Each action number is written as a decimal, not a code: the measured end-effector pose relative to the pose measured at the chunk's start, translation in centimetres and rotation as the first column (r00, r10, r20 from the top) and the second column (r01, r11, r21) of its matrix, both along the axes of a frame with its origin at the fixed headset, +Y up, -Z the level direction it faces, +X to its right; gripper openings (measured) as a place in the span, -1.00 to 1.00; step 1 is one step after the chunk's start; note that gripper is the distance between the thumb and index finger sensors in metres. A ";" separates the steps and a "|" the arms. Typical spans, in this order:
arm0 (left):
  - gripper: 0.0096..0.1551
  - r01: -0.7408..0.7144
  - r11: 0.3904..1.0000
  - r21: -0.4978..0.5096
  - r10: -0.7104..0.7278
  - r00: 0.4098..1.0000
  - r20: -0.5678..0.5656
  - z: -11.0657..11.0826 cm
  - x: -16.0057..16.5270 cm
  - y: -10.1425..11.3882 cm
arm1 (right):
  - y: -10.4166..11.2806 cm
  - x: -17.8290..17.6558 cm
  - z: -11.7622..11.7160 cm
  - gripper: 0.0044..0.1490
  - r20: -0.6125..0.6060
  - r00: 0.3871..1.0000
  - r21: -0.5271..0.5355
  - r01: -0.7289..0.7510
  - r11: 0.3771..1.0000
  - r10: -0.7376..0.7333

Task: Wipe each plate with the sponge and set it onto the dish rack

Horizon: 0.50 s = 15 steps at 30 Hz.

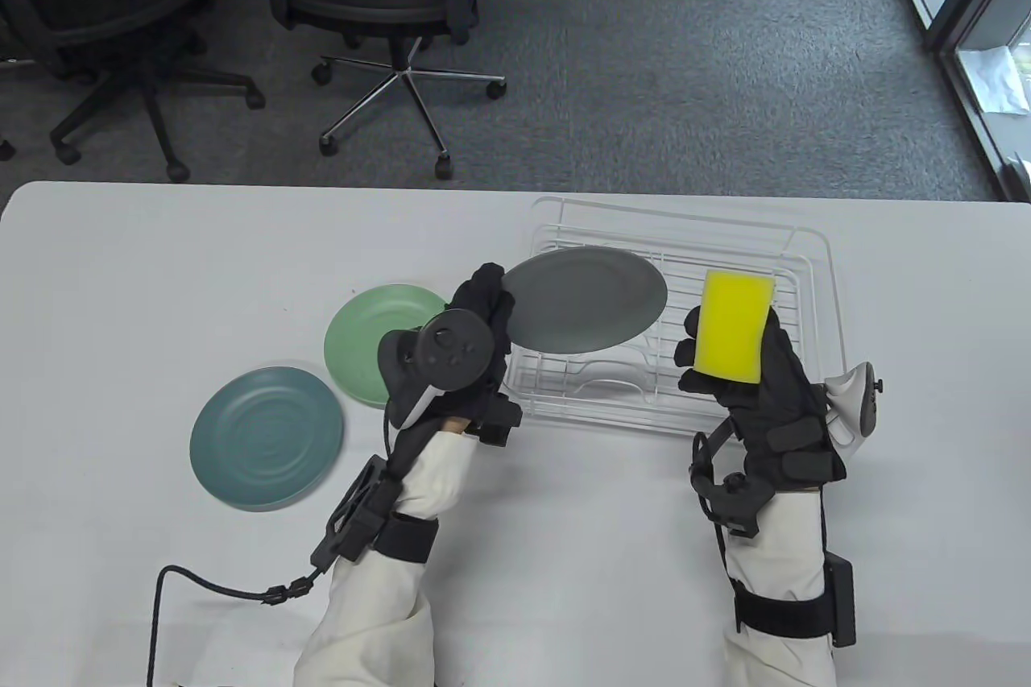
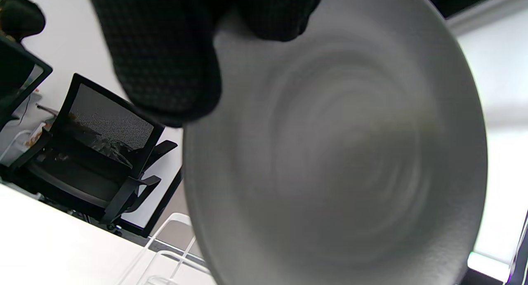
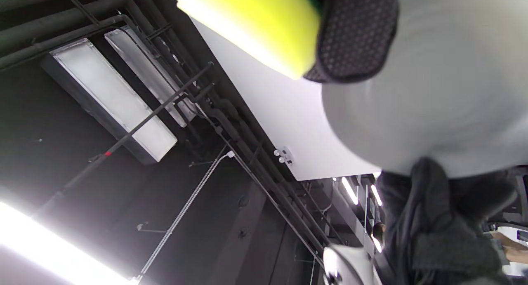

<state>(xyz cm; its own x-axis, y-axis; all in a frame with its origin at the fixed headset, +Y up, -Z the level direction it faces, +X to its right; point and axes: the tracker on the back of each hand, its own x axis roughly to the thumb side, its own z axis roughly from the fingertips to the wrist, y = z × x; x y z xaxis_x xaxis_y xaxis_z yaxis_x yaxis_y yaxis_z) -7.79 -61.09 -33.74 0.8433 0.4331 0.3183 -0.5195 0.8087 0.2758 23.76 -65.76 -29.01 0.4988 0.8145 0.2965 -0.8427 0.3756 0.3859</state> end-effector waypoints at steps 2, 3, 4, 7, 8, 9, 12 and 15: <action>-0.60 0.093 0.996 0.003 -0.093 0.996 -0.002 -0.5 1.8 0.2 | 0.1 0.0 0.0 -0.20 -0.002 1.000 0.004 0.004 1.000 -0.004; -0.60 0.133 0.991 0.002 -0.133 0.991 -0.005 -0.8 2.7 0.1 | 0.1 0.1 0.1 -0.20 -0.003 1.000 0.004 0.007 1.000 -0.007; -0.60 0.156 0.988 0.000 -0.156 0.988 -0.005 -0.9 3.2 0.1 | 0.2 0.0 0.1 -0.20 -0.004 1.000 0.004 0.010 1.000 -0.010; -0.60 0.255 0.967 -0.001 -0.255 0.967 -0.008 -1.6 5.5 -0.3 | 0.3 0.0 0.1 -0.20 -0.008 1.000 0.003 0.023 1.000 -0.023; -0.60 0.273 0.962 -0.002 -0.273 0.962 -0.008 -1.7 5.9 -0.5 | 0.4 -0.1 0.2 -0.20 -0.008 1.000 0.002 0.024 1.000 -0.024; -0.60 0.297 0.955 -0.004 -0.297 0.955 -0.009 -1.9 6.5 -0.7 | 0.4 -0.1 0.2 -0.20 -0.007 1.000 0.002 0.025 1.000 -0.025; -0.60 0.334 0.942 -0.015 -0.334 0.942 -0.010 -2.3 7.7 -1.3 | 0.4 -0.1 0.2 -0.20 -0.009 1.000 0.001 0.025 1.000 -0.025; -0.60 0.356 0.934 -0.028 -0.356 0.934 -0.008 -2.6 8.4 -1.8 | 0.4 -0.1 0.2 -0.20 -0.017 1.000 0.001 0.026 1.000 -0.026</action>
